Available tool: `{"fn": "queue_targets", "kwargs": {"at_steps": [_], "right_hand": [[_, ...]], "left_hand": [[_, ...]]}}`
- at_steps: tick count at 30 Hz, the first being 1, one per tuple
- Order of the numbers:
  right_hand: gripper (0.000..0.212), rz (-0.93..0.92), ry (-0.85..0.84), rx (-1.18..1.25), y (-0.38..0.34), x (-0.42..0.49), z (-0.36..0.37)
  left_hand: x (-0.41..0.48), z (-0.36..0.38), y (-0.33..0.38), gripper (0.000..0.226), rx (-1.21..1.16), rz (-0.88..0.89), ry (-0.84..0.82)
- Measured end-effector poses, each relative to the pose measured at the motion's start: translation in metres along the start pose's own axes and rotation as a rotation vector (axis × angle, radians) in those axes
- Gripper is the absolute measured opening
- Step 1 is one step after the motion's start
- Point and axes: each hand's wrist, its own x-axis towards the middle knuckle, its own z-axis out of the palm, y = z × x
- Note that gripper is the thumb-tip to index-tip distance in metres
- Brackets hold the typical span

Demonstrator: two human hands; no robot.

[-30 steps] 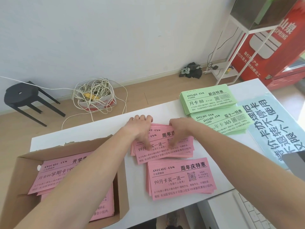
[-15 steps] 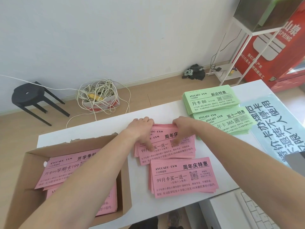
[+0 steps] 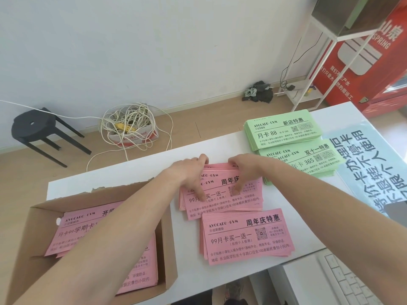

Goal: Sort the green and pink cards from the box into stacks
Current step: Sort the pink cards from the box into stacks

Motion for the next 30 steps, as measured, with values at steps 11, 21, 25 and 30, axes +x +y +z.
{"fn": "queue_targets", "kwargs": {"at_steps": [11, 21, 25, 30], "right_hand": [[0.080, -0.003, 0.056, 0.001, -0.008, -0.014, -0.003], [0.078, -0.005, 0.613, -0.350, -0.017, -0.021, -0.018], [0.072, -0.017, 0.686, -0.320, -0.013, -0.017, -0.003], [0.060, -0.011, 0.703, -0.286, -0.007, -0.021, 0.001]], "left_hand": [[-0.019, -0.015, -0.011, 0.060, -0.151, -0.007, 0.043], [-0.044, -0.031, -0.012, 0.055, -0.006, -0.086, 0.567], [-0.039, -0.013, -0.007, 0.045, -0.056, -0.103, 0.630], [-0.042, -0.006, -0.007, 0.039, -0.148, -0.135, 0.606]]}}
